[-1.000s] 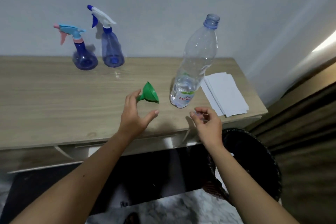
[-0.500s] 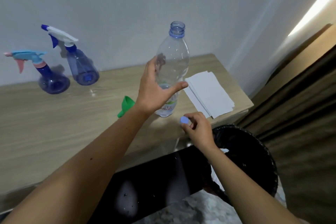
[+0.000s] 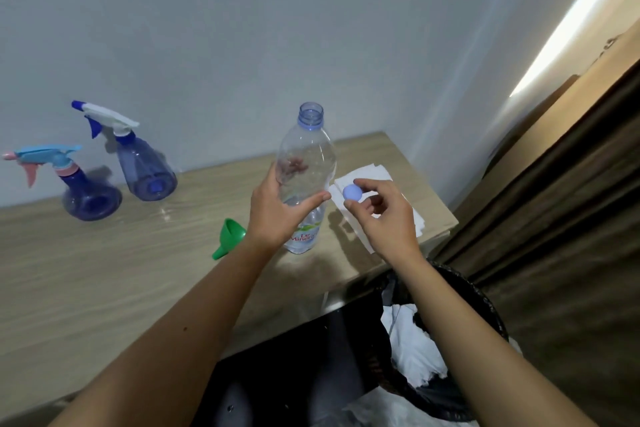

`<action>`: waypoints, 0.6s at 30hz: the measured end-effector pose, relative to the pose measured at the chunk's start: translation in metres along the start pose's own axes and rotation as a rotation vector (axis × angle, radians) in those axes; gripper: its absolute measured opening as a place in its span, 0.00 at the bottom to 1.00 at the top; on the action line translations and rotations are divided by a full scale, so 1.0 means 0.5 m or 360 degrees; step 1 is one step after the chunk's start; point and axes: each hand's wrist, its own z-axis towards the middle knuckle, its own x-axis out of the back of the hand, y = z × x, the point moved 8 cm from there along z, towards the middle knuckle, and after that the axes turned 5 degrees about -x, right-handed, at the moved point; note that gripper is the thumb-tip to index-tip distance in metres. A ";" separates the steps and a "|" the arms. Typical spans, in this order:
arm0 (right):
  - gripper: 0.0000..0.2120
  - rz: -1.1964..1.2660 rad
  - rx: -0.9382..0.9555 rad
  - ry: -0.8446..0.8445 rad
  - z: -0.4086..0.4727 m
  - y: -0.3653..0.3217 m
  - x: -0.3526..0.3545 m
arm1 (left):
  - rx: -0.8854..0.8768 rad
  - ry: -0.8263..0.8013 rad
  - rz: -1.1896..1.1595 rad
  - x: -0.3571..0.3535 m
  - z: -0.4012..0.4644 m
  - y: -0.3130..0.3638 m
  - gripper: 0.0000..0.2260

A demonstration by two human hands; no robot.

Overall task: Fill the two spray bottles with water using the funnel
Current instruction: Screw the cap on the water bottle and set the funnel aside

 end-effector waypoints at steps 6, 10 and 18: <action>0.13 0.0152 0.0287 0.0041 0.034 -0.194 0.041 | 0.0051 -0.0070 0.0091 -0.002 0.002 -0.005 0.32; 0.14 0.0142 0.0459 -0.0168 0.042 -0.291 0.017 | 0.0075 -0.0081 0.0136 0.003 0.001 -0.009 0.32; 0.14 0.0052 0.0550 -0.0291 0.044 -0.341 0.014 | 0.0069 -0.0146 0.0153 0.004 -0.006 -0.004 0.34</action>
